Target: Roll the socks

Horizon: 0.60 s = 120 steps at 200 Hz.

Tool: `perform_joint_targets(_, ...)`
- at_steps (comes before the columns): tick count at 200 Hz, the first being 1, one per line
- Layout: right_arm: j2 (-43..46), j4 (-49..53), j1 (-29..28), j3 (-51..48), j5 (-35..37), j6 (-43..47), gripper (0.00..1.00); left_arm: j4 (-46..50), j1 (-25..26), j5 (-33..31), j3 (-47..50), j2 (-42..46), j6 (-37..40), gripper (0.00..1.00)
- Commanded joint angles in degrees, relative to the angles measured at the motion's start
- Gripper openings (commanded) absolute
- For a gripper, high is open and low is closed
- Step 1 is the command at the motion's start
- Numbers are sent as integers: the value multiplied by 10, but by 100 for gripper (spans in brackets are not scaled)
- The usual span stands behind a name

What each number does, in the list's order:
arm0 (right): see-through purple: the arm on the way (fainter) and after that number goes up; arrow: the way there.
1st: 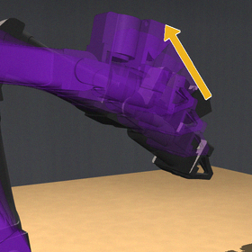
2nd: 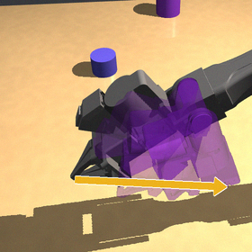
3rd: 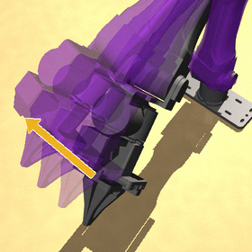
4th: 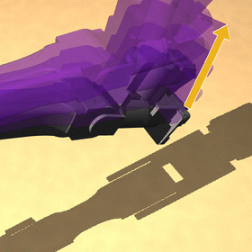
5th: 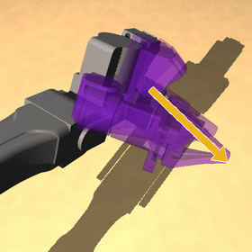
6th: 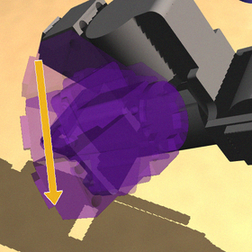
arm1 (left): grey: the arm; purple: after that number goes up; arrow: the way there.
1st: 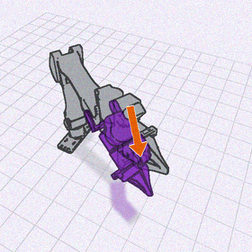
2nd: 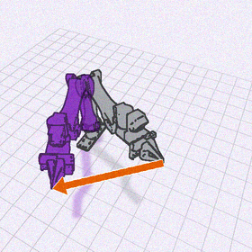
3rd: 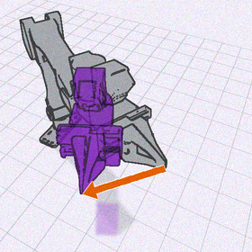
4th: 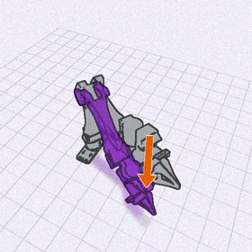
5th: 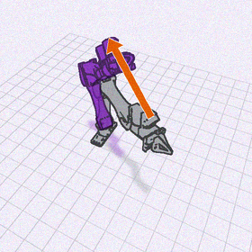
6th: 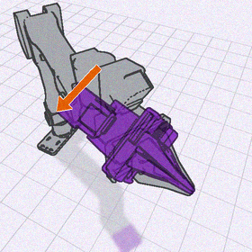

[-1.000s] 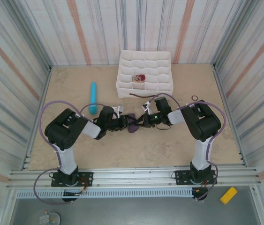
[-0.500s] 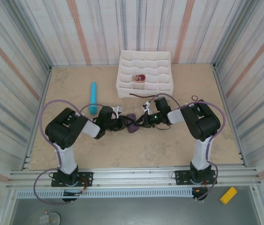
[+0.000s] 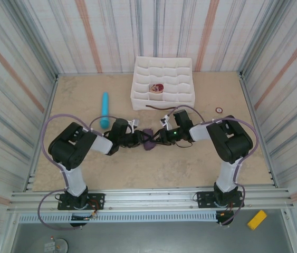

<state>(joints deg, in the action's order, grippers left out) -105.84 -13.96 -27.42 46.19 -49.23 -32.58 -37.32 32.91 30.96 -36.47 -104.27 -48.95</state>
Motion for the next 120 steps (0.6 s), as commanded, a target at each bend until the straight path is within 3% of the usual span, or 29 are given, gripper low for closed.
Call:
perform_joint_targets(1, 71, 35, -1, -4, 29, 5, 53, 128, 8, -20, -19, 48, 67, 0)
perform_joint_targets(55, 179, 143, 24, 5, 127, 7, 71, 302, 7, -50, -103, 142, 180, 0)
perform_joint_targets(120, 247, 354, 102, 86, 302, -23, 68, 404, 7, -59, -215, 174, 283, 0)
